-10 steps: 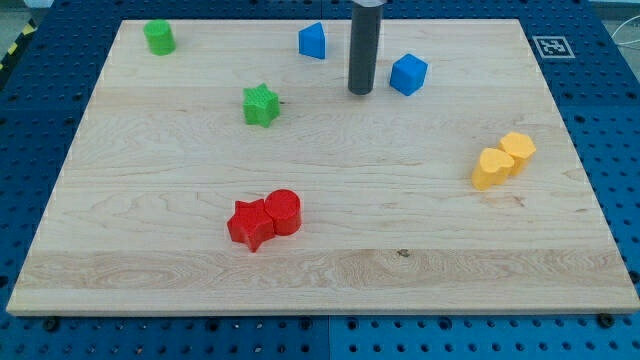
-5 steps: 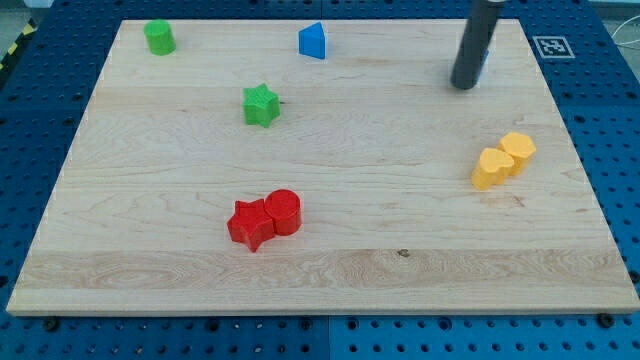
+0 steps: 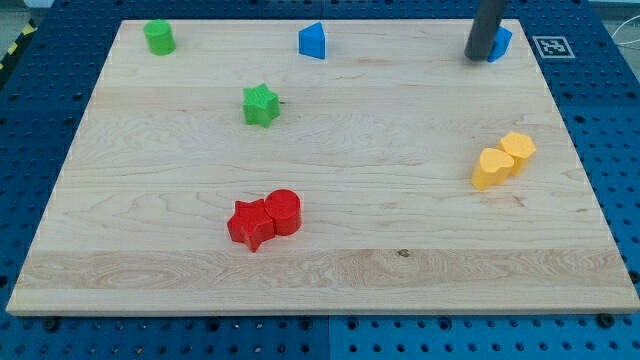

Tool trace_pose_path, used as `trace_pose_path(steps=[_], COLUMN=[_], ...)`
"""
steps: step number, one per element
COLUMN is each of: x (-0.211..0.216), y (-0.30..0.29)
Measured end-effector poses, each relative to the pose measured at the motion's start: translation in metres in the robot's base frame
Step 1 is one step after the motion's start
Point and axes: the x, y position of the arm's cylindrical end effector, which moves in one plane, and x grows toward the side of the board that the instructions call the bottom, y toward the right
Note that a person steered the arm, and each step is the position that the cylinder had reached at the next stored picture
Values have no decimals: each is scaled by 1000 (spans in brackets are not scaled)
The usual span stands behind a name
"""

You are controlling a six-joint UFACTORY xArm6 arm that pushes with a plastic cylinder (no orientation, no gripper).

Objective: Slide the blue cube to the top right

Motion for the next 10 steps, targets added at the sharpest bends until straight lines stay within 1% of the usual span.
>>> trace_pose_path(steps=[2, 4, 7, 8, 9, 10], x=[-3, 9, -20, -20, -17, 1], y=[8, 36, 44, 48, 48, 51])
